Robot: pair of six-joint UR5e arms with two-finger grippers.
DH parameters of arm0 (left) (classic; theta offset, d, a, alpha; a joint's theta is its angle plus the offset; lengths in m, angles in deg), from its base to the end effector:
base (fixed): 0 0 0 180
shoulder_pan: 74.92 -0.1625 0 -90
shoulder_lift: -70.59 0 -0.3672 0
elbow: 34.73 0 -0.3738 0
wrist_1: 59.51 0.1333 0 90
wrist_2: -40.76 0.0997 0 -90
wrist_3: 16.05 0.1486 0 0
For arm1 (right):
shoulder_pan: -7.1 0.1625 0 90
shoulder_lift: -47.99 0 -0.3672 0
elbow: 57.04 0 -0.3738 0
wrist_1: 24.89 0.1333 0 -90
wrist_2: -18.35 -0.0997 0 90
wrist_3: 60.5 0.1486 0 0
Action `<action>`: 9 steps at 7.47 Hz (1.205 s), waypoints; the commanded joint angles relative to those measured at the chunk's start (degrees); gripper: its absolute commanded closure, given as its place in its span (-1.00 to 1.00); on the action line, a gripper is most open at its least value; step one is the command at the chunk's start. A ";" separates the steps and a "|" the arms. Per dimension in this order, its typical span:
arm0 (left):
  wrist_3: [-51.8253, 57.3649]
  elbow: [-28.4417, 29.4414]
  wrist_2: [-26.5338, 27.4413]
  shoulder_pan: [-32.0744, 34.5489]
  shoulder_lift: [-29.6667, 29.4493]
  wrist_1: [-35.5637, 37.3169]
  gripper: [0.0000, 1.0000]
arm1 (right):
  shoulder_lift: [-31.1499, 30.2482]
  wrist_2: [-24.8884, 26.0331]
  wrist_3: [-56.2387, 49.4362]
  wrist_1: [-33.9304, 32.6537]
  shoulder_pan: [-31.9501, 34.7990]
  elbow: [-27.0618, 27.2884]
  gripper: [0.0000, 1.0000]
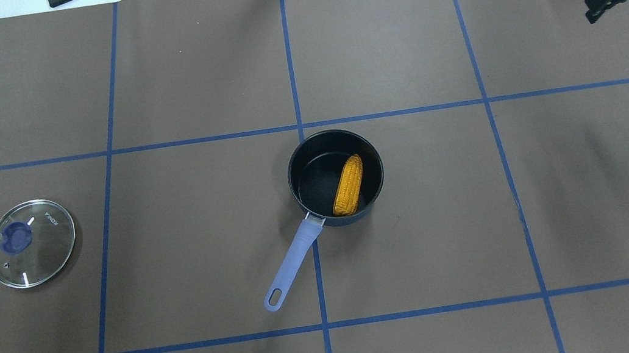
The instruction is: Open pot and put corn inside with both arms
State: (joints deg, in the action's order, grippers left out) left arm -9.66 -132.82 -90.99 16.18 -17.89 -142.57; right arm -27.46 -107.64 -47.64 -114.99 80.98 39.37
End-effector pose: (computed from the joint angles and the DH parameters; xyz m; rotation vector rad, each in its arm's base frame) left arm -0.0432 -0.4598 0.5983 0.0415 0.7278 0.0859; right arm -0.1161 -0.5674 0.4611 0.1855 -0.6899 -0.1688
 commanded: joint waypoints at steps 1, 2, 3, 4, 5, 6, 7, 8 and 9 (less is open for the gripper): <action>0.11 -0.26 0.01 -0.05 0.06 -0.09 -0.97 | -11.07 -1.71 -11.16 0.19 7.91 2.37 -1.00; 0.11 -0.35 0.01 -0.05 -0.03 -0.09 -0.97 | -15.47 -1.63 -11.62 0.19 10.47 3.78 -1.00; 0.11 -0.35 -0.08 -0.05 -0.03 -0.09 -0.97 | -18.39 -1.80 -14.06 0.19 13.28 3.88 -1.00; 0.11 -0.44 -0.08 -0.13 -0.03 -0.09 -0.97 | -20.59 -1.80 -16.17 0.19 15.05 3.88 -1.00; 0.11 -0.44 -0.08 -0.13 -0.03 -0.09 -0.97 | -21.74 -1.72 -16.63 0.10 15.67 3.53 -1.00; 0.11 -0.35 0.01 -0.13 -0.03 0.00 -0.97 | -22.10 -1.71 -16.55 0.01 15.85 3.18 -1.00; 0.03 -0.35 0.01 -0.13 -0.03 0.00 -0.97 | -22.19 -2.15 -16.55 0.01 15.94 3.35 -1.00; 0.11 -0.44 0.01 -0.13 -0.03 0.00 -0.97 | -22.11 -2.15 -16.46 0.01 15.94 3.61 -1.00; 0.03 -0.44 0.01 -0.13 -0.03 0.00 -0.97 | -21.93 -2.15 -15.94 0.10 15.94 3.70 -1.00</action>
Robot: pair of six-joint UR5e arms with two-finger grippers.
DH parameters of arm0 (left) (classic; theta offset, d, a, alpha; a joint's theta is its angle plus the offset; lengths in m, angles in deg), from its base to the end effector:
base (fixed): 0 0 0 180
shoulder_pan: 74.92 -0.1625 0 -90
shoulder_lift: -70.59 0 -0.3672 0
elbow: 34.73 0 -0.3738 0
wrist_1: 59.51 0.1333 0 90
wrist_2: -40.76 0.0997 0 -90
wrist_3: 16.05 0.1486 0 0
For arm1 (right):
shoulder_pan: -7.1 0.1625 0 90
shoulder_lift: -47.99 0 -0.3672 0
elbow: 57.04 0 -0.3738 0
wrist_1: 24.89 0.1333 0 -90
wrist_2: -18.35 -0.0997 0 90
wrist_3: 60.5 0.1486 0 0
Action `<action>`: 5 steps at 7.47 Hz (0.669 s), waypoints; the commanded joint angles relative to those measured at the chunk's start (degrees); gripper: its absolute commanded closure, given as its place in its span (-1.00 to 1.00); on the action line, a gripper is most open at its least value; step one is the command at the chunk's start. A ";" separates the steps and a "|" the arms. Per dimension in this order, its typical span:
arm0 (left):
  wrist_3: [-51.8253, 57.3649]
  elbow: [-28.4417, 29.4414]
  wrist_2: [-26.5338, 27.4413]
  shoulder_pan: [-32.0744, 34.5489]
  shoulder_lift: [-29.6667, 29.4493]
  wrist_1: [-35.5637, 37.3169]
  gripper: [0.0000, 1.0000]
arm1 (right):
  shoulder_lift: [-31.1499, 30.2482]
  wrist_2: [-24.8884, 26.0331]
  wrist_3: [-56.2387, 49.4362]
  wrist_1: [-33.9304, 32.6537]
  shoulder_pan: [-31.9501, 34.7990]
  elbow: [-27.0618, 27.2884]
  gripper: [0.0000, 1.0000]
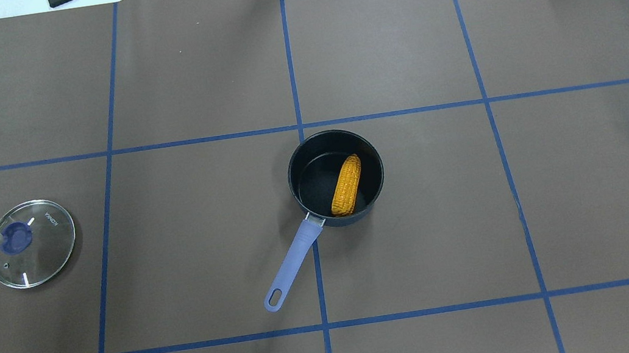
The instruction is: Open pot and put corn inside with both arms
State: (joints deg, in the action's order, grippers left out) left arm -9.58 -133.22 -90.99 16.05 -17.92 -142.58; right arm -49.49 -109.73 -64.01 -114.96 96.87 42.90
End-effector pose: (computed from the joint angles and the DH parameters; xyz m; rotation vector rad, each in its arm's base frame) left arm -0.0422 -0.4607 0.5948 0.0485 0.7273 0.0922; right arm 0.0399 -0.4303 0.6232 0.0592 -0.6633 -0.0767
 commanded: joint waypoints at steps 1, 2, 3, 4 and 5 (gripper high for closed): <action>0.04 -0.04 0.00 0.00 0.52 0.00 -0.97 | 0.18 0.02 0.52 0.07 0.05 0.43 -1.00; 0.13 -0.73 0.00 0.00 1.40 -0.08 -0.97 | 0.18 -0.06 0.34 0.07 0.05 1.04 -1.00; 0.04 -2.31 0.00 0.00 2.71 0.00 -0.97 | 0.27 -0.06 0.26 0.07 0.05 0.96 -1.00; 0.13 -3.19 -0.08 0.00 4.03 -0.08 -0.97 | 0.27 -0.24 0.26 0.07 0.05 0.70 -1.00; 0.04 -3.12 0.00 0.00 4.22 -0.08 -0.97 | 0.27 -0.06 0.52 0.07 0.05 0.35 -1.00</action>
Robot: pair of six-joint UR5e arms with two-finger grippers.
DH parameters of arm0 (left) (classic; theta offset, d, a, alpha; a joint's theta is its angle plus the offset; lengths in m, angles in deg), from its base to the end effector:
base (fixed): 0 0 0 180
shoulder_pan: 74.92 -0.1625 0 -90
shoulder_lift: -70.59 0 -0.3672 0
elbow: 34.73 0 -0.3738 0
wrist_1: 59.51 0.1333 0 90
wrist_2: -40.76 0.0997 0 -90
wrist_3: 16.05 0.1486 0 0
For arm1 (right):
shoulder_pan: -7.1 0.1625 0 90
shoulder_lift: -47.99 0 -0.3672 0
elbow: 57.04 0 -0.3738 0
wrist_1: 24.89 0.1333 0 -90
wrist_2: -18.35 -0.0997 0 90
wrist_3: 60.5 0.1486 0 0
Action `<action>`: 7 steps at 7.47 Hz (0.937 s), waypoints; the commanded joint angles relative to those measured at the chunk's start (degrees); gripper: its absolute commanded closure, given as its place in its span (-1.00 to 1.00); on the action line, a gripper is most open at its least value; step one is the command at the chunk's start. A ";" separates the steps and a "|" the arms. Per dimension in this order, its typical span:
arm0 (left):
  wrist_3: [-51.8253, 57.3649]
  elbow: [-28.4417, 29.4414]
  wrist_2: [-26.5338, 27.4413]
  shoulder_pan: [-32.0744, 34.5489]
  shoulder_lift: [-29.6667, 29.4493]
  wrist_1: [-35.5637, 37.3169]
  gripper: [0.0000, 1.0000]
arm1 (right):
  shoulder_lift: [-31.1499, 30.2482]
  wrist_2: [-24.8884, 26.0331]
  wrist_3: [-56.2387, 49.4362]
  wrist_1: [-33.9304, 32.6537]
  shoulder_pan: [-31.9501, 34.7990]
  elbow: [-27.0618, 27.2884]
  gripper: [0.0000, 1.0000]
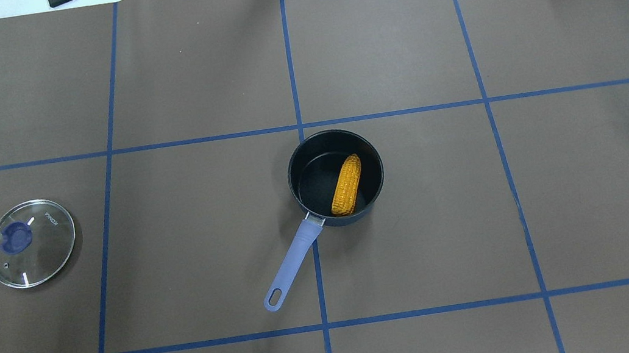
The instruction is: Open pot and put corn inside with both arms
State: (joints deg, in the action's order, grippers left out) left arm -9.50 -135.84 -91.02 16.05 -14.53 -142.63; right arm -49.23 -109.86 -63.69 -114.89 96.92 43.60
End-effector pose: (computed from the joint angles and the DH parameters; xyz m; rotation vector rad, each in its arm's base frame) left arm -0.0417 -0.4381 0.5997 0.0370 0.7286 0.0889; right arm 0.0400 -0.4336 0.6151 0.0750 -0.6651 -0.0765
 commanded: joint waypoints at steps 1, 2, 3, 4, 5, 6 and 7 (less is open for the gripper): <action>-0.04 -0.49 0.03 0.00 0.83 0.06 -0.97 | 0.02 -0.02 0.20 0.00 0.00 -0.36 -1.00; -0.04 -0.57 -0.05 0.00 1.09 0.15 -0.97 | 0.02 -0.11 0.28 0.00 0.00 -0.36 -1.00; -0.04 -0.58 -0.05 0.00 1.18 0.06 -0.97 | 0.10 -0.45 0.29 0.00 0.00 -0.27 -1.00; -0.04 -0.58 0.03 0.09 1.18 0.15 -0.97 | 0.11 -0.81 0.29 0.00 0.00 -0.27 -1.00; -0.04 -0.58 0.03 0.00 1.18 0.15 -0.97 | 0.19 -0.98 0.29 0.00 0.00 -0.27 -1.00; -0.04 -0.58 0.03 0.09 1.18 0.15 -0.97 | 0.19 -1.07 0.29 0.00 -0.08 -0.18 -1.00; -0.04 -0.49 0.03 0.09 1.18 0.15 -0.97 | 0.19 -1.33 0.29 0.00 -0.09 -0.18 -1.00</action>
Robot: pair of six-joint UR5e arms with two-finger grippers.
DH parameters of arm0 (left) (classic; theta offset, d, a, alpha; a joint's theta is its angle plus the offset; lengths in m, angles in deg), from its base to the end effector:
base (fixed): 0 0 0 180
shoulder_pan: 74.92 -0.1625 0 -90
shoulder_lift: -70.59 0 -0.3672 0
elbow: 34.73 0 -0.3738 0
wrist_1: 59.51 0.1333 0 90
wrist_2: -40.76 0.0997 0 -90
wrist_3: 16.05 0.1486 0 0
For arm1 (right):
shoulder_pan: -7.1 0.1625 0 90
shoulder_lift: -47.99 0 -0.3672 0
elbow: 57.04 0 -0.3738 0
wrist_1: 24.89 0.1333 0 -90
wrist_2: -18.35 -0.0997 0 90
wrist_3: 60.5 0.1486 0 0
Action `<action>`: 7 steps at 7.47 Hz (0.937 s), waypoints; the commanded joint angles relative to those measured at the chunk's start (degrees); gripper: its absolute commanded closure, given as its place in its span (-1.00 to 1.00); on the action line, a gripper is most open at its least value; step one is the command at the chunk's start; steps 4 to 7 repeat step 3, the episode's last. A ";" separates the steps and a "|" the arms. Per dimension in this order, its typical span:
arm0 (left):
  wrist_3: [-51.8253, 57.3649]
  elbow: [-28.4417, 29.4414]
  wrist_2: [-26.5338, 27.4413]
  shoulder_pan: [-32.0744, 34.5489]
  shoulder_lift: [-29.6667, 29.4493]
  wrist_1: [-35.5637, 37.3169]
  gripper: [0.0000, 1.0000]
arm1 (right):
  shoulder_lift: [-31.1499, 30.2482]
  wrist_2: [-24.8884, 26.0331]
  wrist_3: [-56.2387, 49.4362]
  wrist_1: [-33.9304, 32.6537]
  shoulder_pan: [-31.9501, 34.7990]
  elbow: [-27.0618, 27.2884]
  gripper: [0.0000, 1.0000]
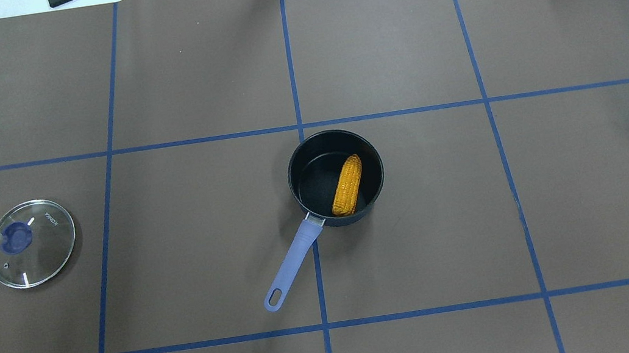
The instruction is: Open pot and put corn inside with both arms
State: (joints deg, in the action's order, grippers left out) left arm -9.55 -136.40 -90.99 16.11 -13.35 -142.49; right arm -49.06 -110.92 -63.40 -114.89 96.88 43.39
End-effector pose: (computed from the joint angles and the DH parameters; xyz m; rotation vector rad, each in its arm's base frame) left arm -0.0421 -0.4295 0.6044 0.0244 0.7288 0.0822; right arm 0.0376 -0.4345 0.6138 0.0727 -0.6838 -0.0725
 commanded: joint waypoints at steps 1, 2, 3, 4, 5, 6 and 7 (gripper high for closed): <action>0.00 0.07 0.00 -0.06 0.01 0.00 -0.97 | 0.10 -0.62 0.00 0.00 -0.04 0.04 -1.00; -0.09 0.07 0.00 0.03 0.01 0.09 -0.97 | 0.28 -0.63 0.00 -0.09 -0.13 -0.14 -1.00; -0.09 0.07 0.00 -0.06 0.01 0.09 -0.97 | 0.28 -0.63 0.00 0.00 -0.13 -0.14 -1.00; -0.09 0.07 0.00 -0.06 0.01 0.09 -0.97 | 0.28 -0.63 0.00 0.00 -0.13 -0.14 -1.00; -0.09 0.07 0.00 -0.06 0.01 0.09 -0.97 | 0.28 -0.63 0.00 0.00 -0.13 -0.14 -1.00; -0.09 0.07 0.00 -0.06 0.01 0.09 -0.97 | 0.28 -0.63 0.00 0.00 -0.13 -0.14 -1.00; -0.09 0.07 0.00 -0.06 0.01 0.09 -0.97 | 0.28 -0.63 0.00 0.00 -0.13 -0.14 -1.00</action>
